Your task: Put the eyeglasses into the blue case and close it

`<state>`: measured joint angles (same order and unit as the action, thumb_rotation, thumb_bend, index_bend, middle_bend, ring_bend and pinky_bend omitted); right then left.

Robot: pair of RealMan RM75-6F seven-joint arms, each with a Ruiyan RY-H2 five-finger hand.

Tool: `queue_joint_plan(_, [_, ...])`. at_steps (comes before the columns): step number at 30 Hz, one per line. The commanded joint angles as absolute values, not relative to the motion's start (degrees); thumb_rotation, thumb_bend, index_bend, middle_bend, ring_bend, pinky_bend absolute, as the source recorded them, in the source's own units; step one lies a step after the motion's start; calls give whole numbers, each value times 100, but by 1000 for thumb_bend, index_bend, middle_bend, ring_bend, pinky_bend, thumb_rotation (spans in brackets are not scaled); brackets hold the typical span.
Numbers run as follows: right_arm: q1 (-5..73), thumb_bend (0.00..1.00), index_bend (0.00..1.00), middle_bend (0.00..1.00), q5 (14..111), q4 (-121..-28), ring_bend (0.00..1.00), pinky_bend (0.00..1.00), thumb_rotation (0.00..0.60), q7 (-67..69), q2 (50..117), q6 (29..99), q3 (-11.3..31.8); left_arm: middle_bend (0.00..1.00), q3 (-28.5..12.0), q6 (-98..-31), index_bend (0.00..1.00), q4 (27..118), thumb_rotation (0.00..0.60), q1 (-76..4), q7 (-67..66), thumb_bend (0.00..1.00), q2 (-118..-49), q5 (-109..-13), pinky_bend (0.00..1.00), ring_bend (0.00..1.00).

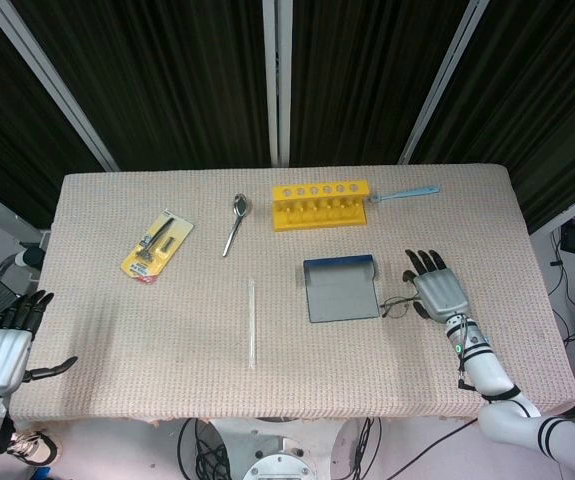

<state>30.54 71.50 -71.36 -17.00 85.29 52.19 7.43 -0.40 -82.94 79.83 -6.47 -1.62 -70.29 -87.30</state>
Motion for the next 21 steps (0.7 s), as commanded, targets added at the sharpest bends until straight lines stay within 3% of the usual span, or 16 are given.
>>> queue_joint_plan(1, [3079,242,377,0,7094,-7123,0,0,600,-1636,8547,5160,735,68,-46,-8307,25,7973,344,-645,-158,83,-7034,-8730,205,81])
queue_joint_plan(8, [3121,320,453,0,7037,-7068,0,0,600,-1580,8605,5099,693,68,-53,-8300,25,7971,351,-649,-160,82,-7027,-8717,206,81])
queue_joint_plan(13, [3154,451,518,0,7001,-7019,0,0,600,-1587,8632,5036,648,68,-53,-8276,25,7962,352,-654,-160,83,-7034,-8699,206,81])
queue_joint_plan(21, [3162,461,520,0,7037,-6963,0,0,600,-1477,8682,5126,639,68,-61,-8237,25,7956,351,-665,-156,83,-7033,-8666,206,81])
